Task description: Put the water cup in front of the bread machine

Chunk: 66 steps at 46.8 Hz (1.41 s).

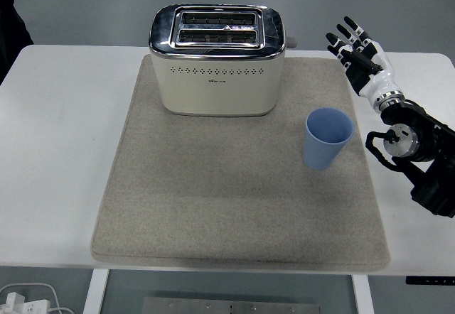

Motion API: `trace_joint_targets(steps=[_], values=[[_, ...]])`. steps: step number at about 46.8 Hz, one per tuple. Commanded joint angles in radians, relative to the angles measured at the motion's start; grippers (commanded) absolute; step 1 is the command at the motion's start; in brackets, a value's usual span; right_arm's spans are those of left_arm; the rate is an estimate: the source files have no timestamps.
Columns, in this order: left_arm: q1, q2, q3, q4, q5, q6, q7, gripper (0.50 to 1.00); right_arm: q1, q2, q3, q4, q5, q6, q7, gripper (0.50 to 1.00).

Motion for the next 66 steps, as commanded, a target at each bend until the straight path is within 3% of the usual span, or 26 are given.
trace_joint_targets(steps=[1, 15, 25, 55, 66], values=[[0.000, 0.000, -0.001, -0.002, 0.000, 0.000, 0.001, 1.000, 0.000, 0.000, 0.000, 0.000, 0.000, 0.001, 0.000, 0.928], [0.000, 0.000, -0.001, -0.001, 0.000, 0.000, 0.001, 1.000, 0.000, -0.001, 0.000, 0.000, -0.002, 0.004, 0.000, 0.928], [0.000, 0.000, -0.001, -0.001, 0.000, 0.000, -0.001, 1.000, -0.006, -0.006, 0.000, 0.006, -0.002, 0.011, -0.028, 0.928], [0.000, 0.000, 0.000, -0.024, 0.002, 0.000, 0.001, 1.000, -0.157, -0.276, -0.012, 0.044, -0.015, 0.261, -0.031, 0.928], [0.000, 0.000, 0.002, -0.024, 0.002, 0.000, 0.001, 1.000, -0.218, -0.349, -0.012, 0.130, -0.021, 0.294, -0.020, 0.928]])
